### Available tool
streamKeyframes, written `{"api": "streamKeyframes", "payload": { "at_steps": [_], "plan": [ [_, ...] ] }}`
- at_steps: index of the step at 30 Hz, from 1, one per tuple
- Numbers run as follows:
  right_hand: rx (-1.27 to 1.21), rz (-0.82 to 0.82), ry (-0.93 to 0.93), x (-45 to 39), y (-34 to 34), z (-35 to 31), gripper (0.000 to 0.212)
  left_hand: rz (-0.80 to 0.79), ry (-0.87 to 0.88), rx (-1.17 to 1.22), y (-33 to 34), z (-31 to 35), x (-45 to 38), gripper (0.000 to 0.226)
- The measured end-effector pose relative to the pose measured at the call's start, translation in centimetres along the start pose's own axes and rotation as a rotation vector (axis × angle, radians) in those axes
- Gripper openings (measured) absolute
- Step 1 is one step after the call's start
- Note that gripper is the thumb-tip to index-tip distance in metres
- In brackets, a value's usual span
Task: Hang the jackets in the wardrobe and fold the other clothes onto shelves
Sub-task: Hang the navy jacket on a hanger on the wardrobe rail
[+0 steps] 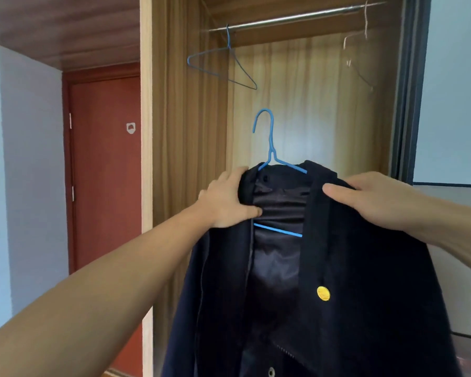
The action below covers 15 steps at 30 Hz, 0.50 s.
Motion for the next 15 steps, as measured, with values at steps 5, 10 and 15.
{"api": "streamKeyframes", "payload": {
  "at_steps": [5, 10, 15],
  "plan": [
    [0.01, 0.003, 0.052, -0.8, -1.3, -1.4, 0.048, 0.157, 0.17, 0.02, -1.9, -2.8, -4.0, 0.042],
    [0.043, 0.014, 0.083, -2.1, -1.4, -1.7, 0.047, 0.139, 0.136, -0.14, -3.2, -3.5, -9.7, 0.038],
    [0.037, 0.06, 0.125, -3.4, -1.4, -1.1, 0.047, -0.015, 0.142, 0.002, 0.6, -1.8, -13.9, 0.036]
  ]
}}
Point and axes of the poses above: each hand's wrist, its own x-axis away from the middle knuckle, its own y-axis out of the palm, z = x × y, the point moved 9 cm from there along -x, towards the middle knuckle, and after that the axes turned 1 degree about x, right-handed, at the moved point
